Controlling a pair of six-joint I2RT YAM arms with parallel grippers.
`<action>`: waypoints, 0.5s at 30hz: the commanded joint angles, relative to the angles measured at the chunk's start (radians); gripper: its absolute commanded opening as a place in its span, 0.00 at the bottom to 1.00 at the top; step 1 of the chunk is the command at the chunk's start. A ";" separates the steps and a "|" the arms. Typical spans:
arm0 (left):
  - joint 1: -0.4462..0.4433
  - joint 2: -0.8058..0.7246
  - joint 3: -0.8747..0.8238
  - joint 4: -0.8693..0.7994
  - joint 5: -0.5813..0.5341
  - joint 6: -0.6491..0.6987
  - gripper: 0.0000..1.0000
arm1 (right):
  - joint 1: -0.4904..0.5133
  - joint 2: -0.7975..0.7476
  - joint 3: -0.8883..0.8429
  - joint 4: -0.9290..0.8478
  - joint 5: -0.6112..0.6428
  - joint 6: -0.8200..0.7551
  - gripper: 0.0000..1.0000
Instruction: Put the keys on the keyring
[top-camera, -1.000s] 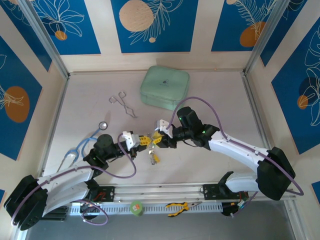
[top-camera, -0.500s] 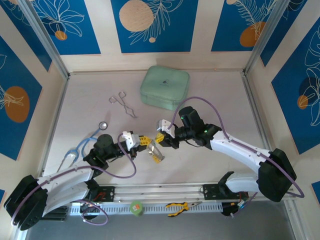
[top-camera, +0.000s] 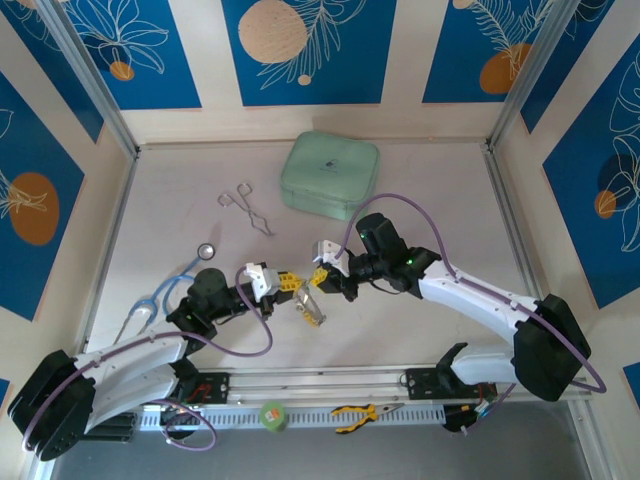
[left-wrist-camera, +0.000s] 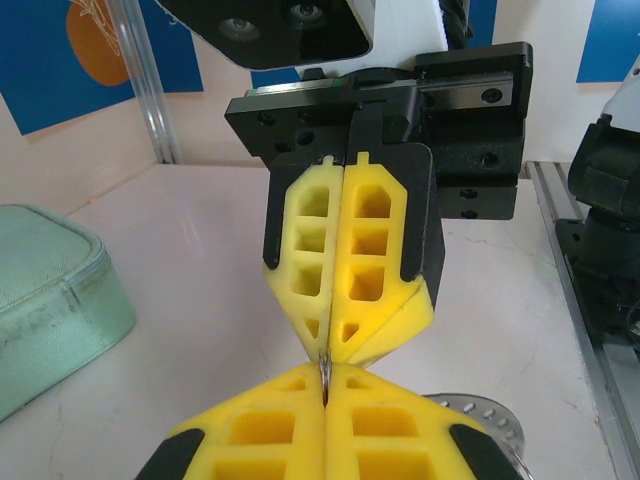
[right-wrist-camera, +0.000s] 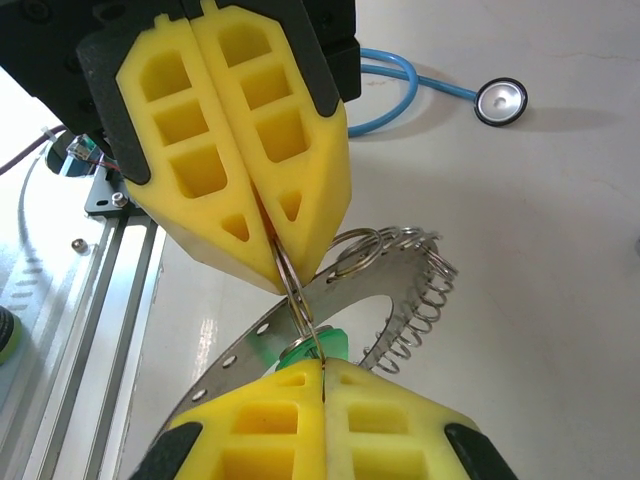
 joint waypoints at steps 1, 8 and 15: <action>-0.006 -0.014 0.014 0.049 0.022 0.005 0.00 | -0.001 0.026 0.038 -0.059 -0.020 -0.022 0.03; -0.006 -0.012 0.018 0.050 0.033 0.003 0.00 | 0.007 0.057 0.072 -0.085 -0.055 -0.038 0.00; -0.005 -0.007 0.019 0.049 0.038 0.006 0.00 | -0.006 0.034 0.065 -0.087 -0.045 -0.043 0.06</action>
